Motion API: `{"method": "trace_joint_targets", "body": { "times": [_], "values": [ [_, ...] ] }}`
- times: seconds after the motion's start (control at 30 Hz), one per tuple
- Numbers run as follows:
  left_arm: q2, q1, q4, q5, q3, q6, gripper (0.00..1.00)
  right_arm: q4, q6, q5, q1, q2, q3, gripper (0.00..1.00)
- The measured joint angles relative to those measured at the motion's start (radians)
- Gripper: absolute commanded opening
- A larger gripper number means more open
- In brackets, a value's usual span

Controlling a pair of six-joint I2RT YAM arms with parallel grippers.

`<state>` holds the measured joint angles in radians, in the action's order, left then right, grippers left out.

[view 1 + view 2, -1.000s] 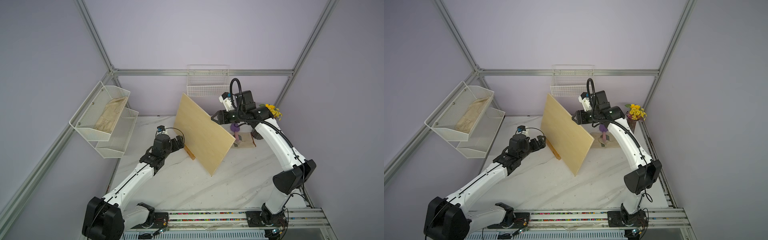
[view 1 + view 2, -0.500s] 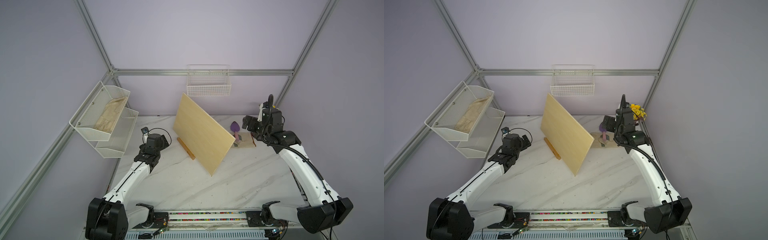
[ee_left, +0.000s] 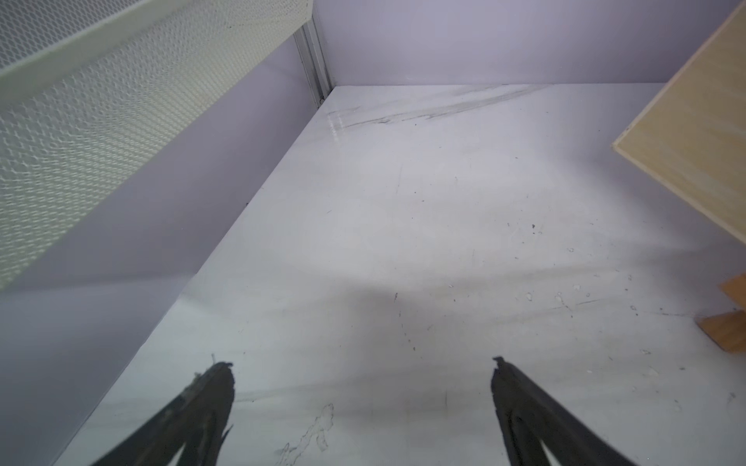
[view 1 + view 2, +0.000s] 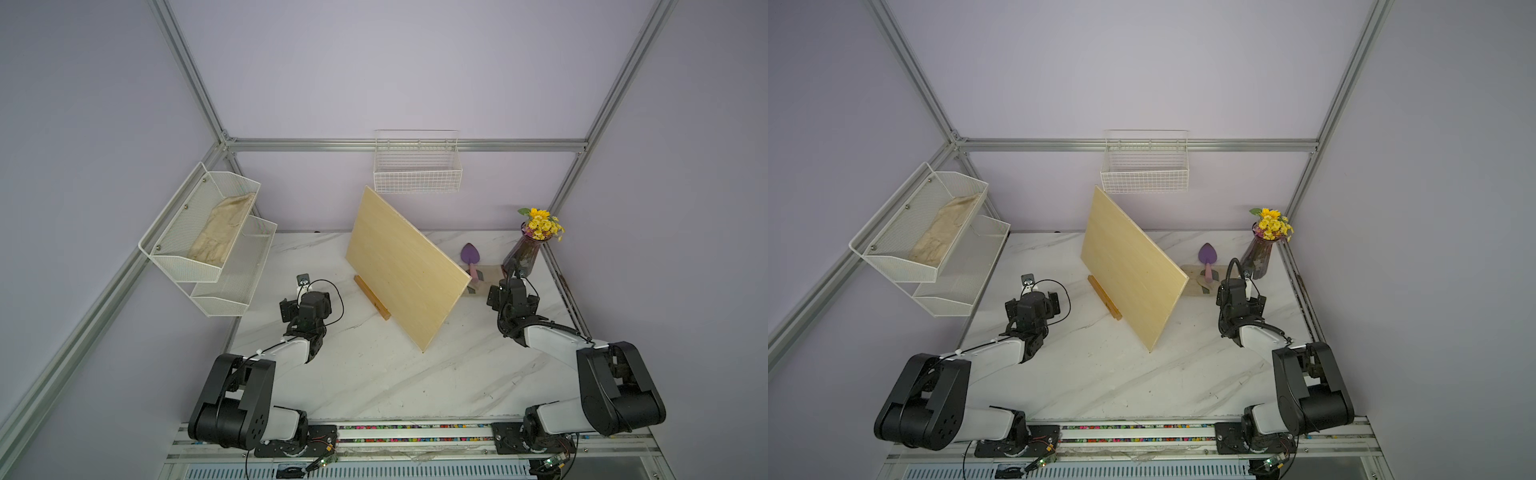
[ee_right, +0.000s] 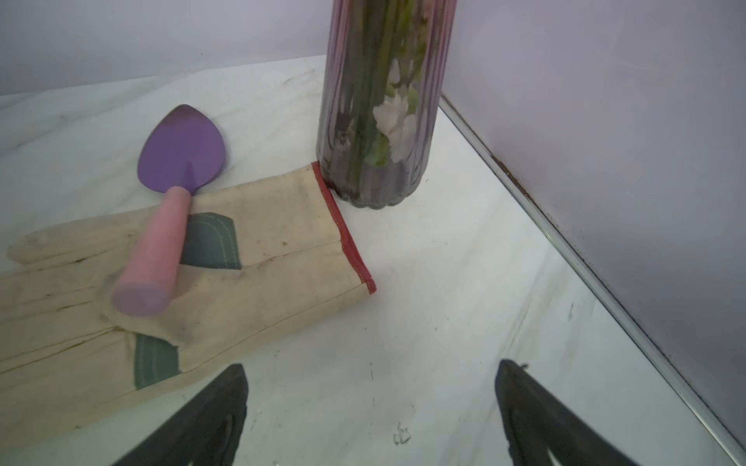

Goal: Assemble the easel
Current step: Reset both arms

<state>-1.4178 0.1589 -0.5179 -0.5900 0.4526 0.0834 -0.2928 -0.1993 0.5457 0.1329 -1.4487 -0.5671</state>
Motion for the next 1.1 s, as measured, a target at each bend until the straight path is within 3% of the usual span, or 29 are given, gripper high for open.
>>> {"method": "trace_joint_targets", "body": {
  "times": [0.27,0.47,0.7,1.1],
  "values": [
    [-0.116,-0.076,-0.297,0.117,-0.051,-0.069,1.00,-0.439,0.051,-0.217,-0.111,-0.163,0.124,0.97],
    [-0.165,-0.093,-0.430,0.228,-0.101,-0.086,1.00,-0.761,0.097,-0.358,-0.117,-0.323,0.201,0.97],
    [-0.167,-0.137,-0.425,0.257,-0.100,-0.068,1.00,-0.745,0.112,-0.309,-0.084,-0.341,0.118,0.97],
    [-0.167,-0.137,-0.425,0.258,-0.100,-0.065,1.00,-0.747,0.119,-0.292,-0.076,-0.341,0.116,0.97]
  ]
}}
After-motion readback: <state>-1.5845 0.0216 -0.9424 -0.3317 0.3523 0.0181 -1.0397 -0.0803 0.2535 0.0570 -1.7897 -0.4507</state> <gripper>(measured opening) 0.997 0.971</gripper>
